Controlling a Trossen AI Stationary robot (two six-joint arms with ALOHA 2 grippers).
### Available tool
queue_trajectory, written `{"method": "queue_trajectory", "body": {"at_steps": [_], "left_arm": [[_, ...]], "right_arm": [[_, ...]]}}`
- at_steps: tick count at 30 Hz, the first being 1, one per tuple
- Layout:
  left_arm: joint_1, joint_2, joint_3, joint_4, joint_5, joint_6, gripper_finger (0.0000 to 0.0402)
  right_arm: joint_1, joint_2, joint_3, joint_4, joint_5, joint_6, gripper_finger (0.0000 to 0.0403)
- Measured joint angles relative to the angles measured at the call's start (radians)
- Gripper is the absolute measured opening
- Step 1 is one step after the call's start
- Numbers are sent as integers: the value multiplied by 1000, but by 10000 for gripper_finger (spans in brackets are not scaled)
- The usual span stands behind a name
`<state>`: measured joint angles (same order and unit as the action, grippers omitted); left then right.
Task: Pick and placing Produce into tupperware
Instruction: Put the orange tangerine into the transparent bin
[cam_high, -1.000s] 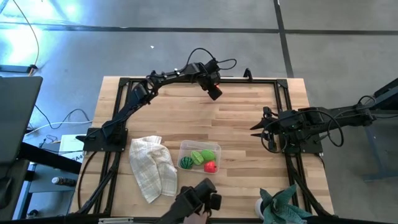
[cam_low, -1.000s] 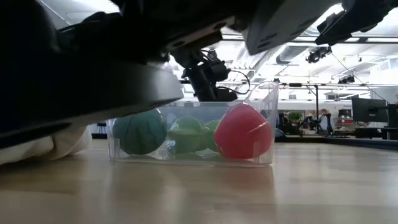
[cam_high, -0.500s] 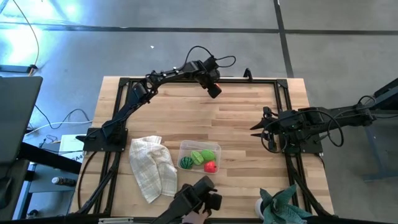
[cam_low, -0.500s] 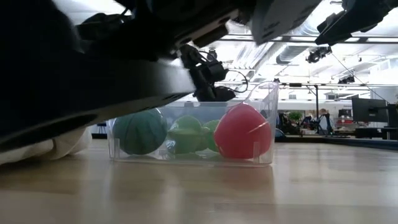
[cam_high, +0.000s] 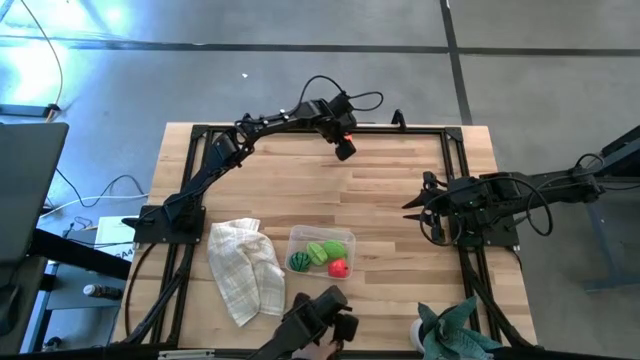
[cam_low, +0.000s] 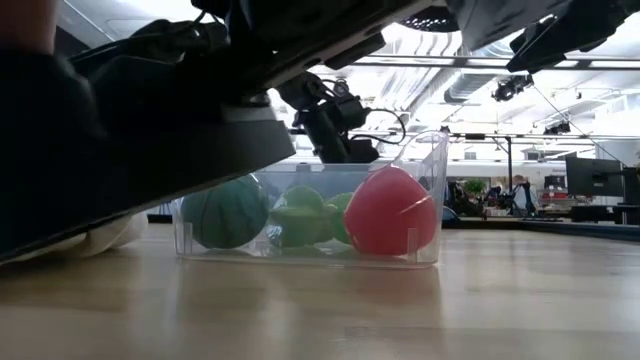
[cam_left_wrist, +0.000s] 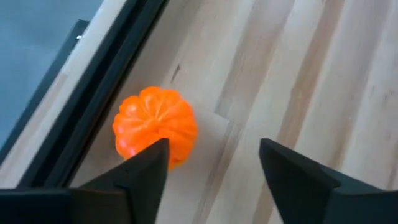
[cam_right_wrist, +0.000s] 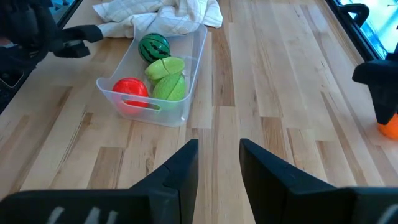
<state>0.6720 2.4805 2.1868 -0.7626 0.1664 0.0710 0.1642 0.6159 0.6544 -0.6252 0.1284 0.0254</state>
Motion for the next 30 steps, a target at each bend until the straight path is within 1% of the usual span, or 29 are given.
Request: {"method": "queue_trajectory", "body": {"at_steps": [4,6,9,13,18,25,30], "left_arm": [[0,0,0,6,-48,-9,289],[0,0,0,7,-81,-28,304],[1,0,0,9,-113,-34,317],[0,0,0,14,-162,-53,318],[-1,1,0,16,-203,-55,308],[-5,10,0,17,-180,-54,295],[-5,10,0,15,-155,-52,293]], "right_arm": [[0,0,0,0,0,0,106],[0,0,0,0,0,0,106],[0,0,0,0,0,0,106],[0,0,0,0,0,0,106],[0,0,0,0,0,0,106],[0,0,0,0,0,0,106],[0,0,0,0,0,0,106]]}}
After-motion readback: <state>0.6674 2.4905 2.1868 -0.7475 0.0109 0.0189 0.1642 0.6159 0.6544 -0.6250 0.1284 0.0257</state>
